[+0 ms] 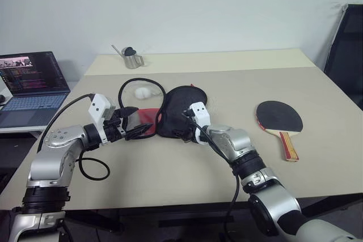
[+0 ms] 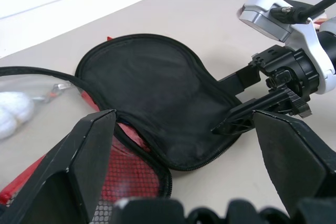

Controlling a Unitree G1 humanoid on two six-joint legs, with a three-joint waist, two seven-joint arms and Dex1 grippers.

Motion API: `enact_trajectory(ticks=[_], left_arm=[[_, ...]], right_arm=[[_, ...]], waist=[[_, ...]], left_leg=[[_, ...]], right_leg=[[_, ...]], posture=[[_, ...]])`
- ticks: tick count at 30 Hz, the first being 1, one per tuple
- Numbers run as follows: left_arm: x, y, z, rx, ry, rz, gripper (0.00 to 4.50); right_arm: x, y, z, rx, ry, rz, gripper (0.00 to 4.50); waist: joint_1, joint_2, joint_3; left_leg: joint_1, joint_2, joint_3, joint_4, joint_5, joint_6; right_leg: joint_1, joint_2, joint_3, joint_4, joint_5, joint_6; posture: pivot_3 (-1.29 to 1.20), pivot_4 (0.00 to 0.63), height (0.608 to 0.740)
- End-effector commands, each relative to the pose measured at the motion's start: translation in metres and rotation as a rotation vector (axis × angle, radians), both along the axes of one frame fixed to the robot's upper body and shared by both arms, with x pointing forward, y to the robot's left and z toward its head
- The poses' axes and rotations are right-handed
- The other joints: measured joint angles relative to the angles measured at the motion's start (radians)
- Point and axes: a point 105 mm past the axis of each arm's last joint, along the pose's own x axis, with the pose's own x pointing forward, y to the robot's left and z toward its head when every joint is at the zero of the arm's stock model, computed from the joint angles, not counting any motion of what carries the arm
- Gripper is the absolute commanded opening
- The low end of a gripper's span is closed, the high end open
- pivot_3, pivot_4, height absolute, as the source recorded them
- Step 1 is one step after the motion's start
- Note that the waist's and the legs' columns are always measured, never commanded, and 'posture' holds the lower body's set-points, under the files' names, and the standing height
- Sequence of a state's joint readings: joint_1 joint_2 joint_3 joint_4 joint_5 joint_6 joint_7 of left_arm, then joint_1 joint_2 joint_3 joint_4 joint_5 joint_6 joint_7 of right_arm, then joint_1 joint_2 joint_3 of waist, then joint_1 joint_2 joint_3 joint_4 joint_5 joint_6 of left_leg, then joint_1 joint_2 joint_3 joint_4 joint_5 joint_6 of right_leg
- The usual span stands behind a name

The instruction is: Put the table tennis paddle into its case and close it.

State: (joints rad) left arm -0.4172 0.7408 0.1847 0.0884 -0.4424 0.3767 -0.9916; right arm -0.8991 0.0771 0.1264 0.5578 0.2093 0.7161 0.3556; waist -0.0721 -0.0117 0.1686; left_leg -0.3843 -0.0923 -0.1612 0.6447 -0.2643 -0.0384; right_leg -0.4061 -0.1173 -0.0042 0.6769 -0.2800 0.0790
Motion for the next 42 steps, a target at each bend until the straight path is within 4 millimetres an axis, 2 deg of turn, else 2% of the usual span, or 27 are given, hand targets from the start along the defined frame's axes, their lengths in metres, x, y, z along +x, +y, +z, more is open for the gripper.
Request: enact_trajectory(ticks=[1, 4, 10, 17, 27, 33, 38, 42], left_arm=[[0.001, -0.001, 0.012, 0.007, -0.056, -0.006, 4.5], [0.001, 0.0, 0.012, 0.015, -0.058, -0.004, 4.5], [0.001, -0.005, 0.012, 0.031, -0.06, -0.031, 4.5], [-0.004, -0.027, 0.004, 0.063, -0.032, -0.137, 4.5], [-0.016, -0.068, -0.005, 0.061, -0.004, -0.307, 4.5], [-0.02, -0.083, -0.01, 0.067, 0.007, -0.37, 4.5], [-0.027, -0.095, -0.013, 0.072, 0.023, -0.434, 4.5], [-0.028, -0.099, -0.014, 0.074, 0.025, -0.452, 4.5]], right_arm=[[0.003, 0.009, 0.017, 0.007, -0.071, 0.012, 3.17], [0.006, 0.007, 0.016, 0.01, -0.071, -0.015, 2.11], [0.017, -0.013, 0.015, 0.064, -0.01, -0.132, 0.02], [0.014, -0.059, 0.004, 0.098, 0.088, -0.24, 0.02], [-0.018, -0.125, -0.013, 0.019, 0.161, -0.312, 0.02], [-0.031, -0.148, -0.015, -0.027, 0.185, -0.32, 0.02], [-0.05, -0.17, -0.018, -0.085, 0.217, -0.3, 0.02], [-0.055, -0.183, -0.019, -0.112, 0.226, -0.309, 0.02]], waist=[[-0.001, 0.0, 0.0], [-0.004, 0.0, 0.0], [-0.006, 0.0, 0.0], [-0.005, 0.0, 0.0], [0.015, 0.0, 0.0], [0.029, -0.001, 0.0], [0.041, -0.001, -0.001], [0.042, -0.002, -0.001]], left_leg=[[0.0, 0.0, 0.0, 0.0, 0.0, 0.0], [0.0, 0.0, 0.0, 0.0, 0.0, 0.0], [0.0, 0.0, 0.0, 0.0, 0.0, 0.0], [0.0, 0.0, 0.0, 0.0, 0.0, 0.0], [0.0, 0.0, 0.001, 0.0, 0.0, 0.0], [0.0, 0.0, 0.001, 0.0, 0.0, 0.001], [0.0, 0.0, 0.001, 0.001, 0.0, 0.001], [0.0, 0.0, 0.001, 0.001, -0.001, 0.003]], right_leg=[[0.0, 0.0, 0.0, 0.001, 0.0, 0.0], [-0.001, 0.0, 0.0, 0.001, 0.0, 0.0], [-0.001, 0.0, 0.001, 0.001, 0.0, 0.0], [-0.001, 0.0, 0.001, 0.001, 0.0, 0.0], [0.0, 0.0, 0.002, 0.001, 0.0, 0.0], [0.001, 0.0, 0.001, 0.001, 0.0, 0.0], [0.001, 0.0, 0.0, 0.0, 0.0, 0.0], [0.002, 0.0, 0.0, -0.001, 0.0, 0.0]], posture=[[0.0, 0.15, 0.74], [0.0, 0.15, 0.74], [0.0, 0.15, 0.74], [0.0, 0.15, 0.74], [0.0, 0.15, 0.74], [0.0, 0.15, 0.74], [0.0, 0.15, 0.74], [0.0, 0.15, 0.74]])
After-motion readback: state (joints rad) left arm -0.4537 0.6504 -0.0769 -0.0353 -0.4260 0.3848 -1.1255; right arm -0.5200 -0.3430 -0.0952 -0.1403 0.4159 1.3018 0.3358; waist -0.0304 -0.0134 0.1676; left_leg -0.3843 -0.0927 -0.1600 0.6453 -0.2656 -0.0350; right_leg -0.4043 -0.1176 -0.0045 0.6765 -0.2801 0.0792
